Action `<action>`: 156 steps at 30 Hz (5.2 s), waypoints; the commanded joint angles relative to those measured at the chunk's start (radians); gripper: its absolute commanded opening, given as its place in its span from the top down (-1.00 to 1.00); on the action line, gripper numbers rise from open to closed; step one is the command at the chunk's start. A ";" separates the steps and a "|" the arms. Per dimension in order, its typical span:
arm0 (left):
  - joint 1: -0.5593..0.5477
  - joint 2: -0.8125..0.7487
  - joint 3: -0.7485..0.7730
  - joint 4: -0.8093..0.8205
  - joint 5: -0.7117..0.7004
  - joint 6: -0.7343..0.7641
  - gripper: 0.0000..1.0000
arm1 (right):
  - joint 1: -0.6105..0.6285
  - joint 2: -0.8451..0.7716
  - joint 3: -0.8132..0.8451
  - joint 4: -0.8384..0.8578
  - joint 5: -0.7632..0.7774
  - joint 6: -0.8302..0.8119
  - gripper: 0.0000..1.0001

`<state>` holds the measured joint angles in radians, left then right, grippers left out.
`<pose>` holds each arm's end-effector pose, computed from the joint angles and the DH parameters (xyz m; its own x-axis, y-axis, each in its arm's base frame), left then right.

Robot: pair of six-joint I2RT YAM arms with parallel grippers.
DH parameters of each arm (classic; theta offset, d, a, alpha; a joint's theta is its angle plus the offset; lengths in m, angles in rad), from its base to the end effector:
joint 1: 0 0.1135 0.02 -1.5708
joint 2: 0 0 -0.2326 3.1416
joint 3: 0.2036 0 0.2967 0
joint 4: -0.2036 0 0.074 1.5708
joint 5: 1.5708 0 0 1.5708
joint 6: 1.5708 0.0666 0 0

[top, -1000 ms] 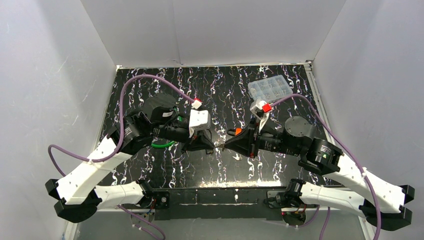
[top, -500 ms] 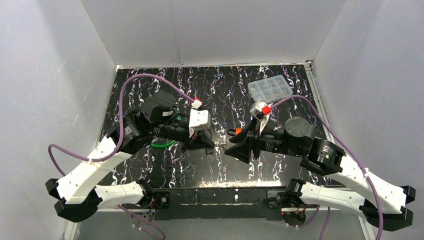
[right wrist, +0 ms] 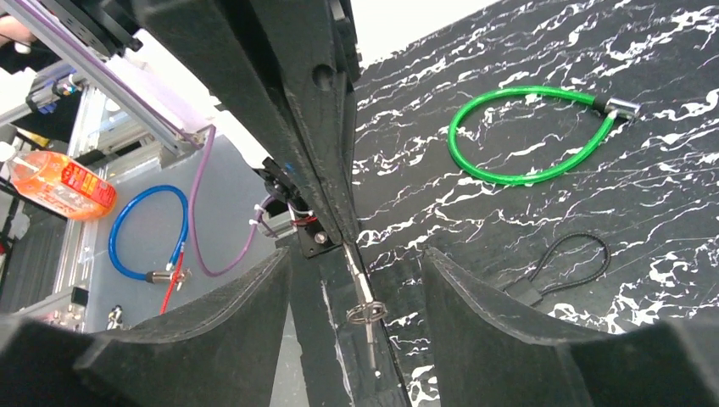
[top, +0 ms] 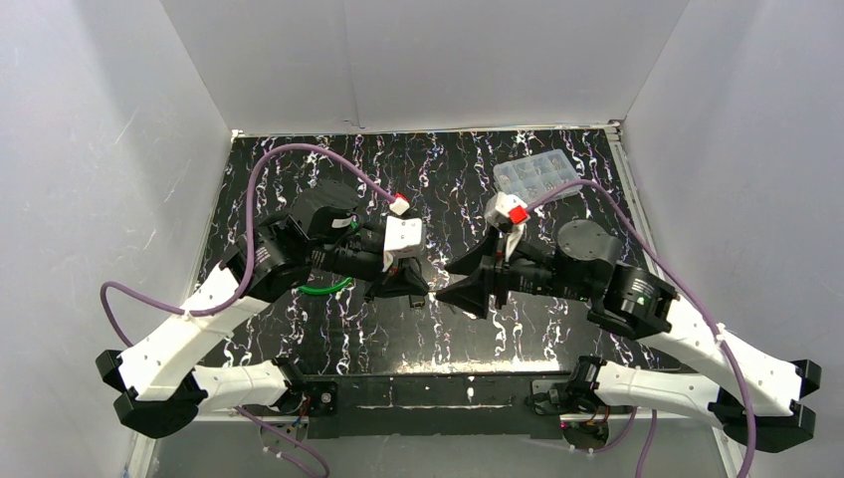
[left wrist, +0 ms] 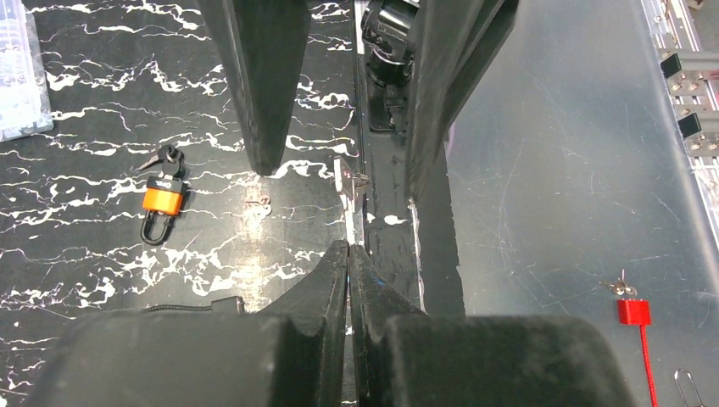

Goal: Unlock with the key
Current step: Pick up the key from the center of the board, then pick up the lock from the center of the board.

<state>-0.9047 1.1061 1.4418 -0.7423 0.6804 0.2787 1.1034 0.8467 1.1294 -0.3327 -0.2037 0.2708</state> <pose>0.1437 -0.2506 0.4241 0.0314 0.3061 -0.9515 0.9981 -0.0605 0.0135 0.1084 0.2447 0.4194 -0.2799 0.0268 -0.9596 -0.9241 0.2633 0.2769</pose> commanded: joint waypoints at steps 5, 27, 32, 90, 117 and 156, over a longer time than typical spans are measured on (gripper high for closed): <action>0.001 -0.008 0.045 -0.016 0.016 0.009 1.00 | 0.000 0.010 0.010 0.053 -0.044 -0.022 -0.11; 0.001 -0.006 0.068 -0.017 0.014 0.006 1.00 | 0.000 0.009 -0.014 -0.002 -0.107 -0.012 0.22; 0.001 -0.003 0.069 -0.016 0.020 0.002 1.00 | 0.000 0.009 -0.016 0.002 -0.083 -0.014 0.27; -0.001 0.064 0.093 -0.092 0.102 0.075 1.00 | -0.002 0.010 0.031 -0.029 -0.111 -0.022 -0.17; 0.000 0.066 0.115 -0.079 0.090 0.042 1.00 | -0.002 0.008 -0.058 0.077 -0.095 0.041 0.97; 0.831 0.848 0.287 -0.089 -0.267 0.255 -0.93 | -0.099 -0.160 -0.241 0.064 0.113 0.196 0.97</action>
<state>-0.1182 1.9193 1.6697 -0.7455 0.4178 0.3992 1.0088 0.7019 0.8860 -0.3298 -0.1089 0.4523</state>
